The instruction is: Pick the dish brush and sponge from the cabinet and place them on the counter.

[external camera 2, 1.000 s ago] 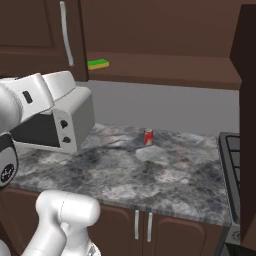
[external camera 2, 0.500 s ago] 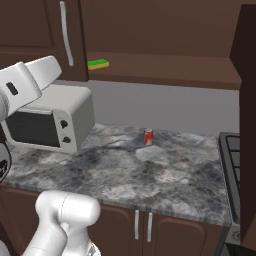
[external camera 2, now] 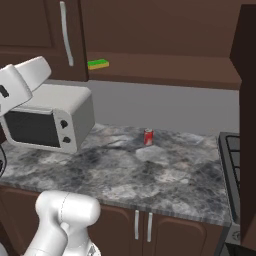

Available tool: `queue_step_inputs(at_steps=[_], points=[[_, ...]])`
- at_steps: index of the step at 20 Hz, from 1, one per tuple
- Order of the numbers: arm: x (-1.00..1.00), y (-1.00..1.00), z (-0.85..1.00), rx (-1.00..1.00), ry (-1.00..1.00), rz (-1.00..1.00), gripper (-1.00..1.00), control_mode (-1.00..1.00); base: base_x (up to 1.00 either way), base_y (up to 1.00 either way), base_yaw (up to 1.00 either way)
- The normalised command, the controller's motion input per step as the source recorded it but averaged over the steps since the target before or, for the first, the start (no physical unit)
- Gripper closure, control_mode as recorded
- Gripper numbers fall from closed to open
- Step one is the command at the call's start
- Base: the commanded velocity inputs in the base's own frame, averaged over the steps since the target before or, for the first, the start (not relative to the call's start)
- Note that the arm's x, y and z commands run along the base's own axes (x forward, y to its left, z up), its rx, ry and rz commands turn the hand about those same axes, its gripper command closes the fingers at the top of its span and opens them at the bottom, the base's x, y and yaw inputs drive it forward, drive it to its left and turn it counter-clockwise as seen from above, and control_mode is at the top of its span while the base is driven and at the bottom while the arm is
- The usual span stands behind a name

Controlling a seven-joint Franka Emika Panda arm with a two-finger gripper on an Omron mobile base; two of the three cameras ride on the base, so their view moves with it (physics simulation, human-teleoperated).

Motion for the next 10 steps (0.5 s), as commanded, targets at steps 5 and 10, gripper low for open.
queue_step_inputs(at_steps=[5, 10], points=[[0.03, 0.16, 0.00, 0.11, 0.00, 0.02, -1.00, -1.00, 0.00, 0.00, 0.00], [0.04, 0.12, 0.00, 0.13, 0.00, 0.05, -1.00, -1.00, 0.00, 0.00, 0.00]])
